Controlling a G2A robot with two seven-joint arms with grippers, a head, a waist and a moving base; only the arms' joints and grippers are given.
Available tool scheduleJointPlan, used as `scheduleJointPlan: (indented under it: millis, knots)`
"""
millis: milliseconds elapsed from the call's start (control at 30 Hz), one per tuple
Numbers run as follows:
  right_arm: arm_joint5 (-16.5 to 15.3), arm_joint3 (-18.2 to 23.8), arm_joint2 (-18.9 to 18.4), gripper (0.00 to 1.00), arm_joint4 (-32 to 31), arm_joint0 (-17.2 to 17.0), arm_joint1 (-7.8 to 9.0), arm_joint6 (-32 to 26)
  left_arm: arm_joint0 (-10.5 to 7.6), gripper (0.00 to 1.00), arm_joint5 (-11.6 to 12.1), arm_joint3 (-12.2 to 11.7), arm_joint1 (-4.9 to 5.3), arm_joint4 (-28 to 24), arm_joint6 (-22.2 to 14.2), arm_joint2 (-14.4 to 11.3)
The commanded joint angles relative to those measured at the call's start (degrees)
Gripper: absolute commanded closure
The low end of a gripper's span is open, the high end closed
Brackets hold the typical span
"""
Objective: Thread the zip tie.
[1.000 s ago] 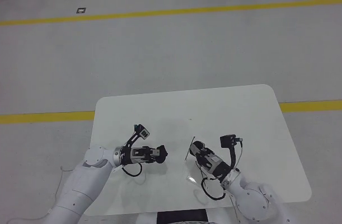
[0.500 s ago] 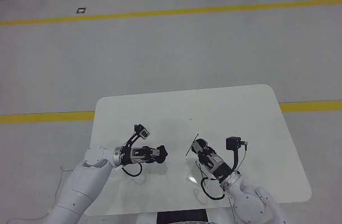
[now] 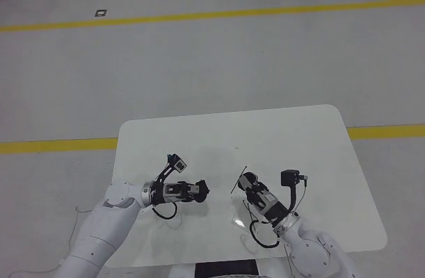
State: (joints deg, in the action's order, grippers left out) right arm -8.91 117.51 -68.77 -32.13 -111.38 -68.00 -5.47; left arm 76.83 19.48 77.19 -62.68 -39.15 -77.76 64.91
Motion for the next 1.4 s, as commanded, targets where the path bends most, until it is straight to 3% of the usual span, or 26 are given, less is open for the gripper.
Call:
scheduleJointPlan:
  millis: [0,267,533,833,1100,1200,1367]
  knots:
    - [0.0,0.0,0.0,1.0,0.0,0.0,0.0,0.0,0.26,1.0,0.01,1.17,0.05,1.11,0.19,0.5]
    - [0.0,0.0,0.0,1.0,0.0,0.0,0.0,0.0,2.41,1.0,0.01,5.52,0.01,9.14,-0.31,7.03]
    - [0.0,0.0,0.0,1.0,0.0,0.0,0.0,0.0,3.44,1.0,0.01,8.05,-1.67,14.96,-1.83,11.55]
    - [0.0,0.0,0.0,1.0,0.0,0.0,0.0,0.0,1.17,1.0,0.01,7.37,-4.06,18.78,-1.88,10.65]
    - [0.0,0.0,0.0,1.0,0.0,0.0,0.0,0.0,0.09,1.0,0.01,5.73,-5.82,18.51,-1.88,9.88]
    - [-0.66,0.43,0.33,1.0,-0.68,0.33,-0.04,0.82,0.09,1.0,0.01,5.73,-5.82,18.51,-1.88,9.88]
    - [-4.86,0.62,2.89,1.0,-4.13,-0.04,-0.25,6.24,0.09,1.0,0.01,5.73,-5.82,18.51,-1.88,9.88]
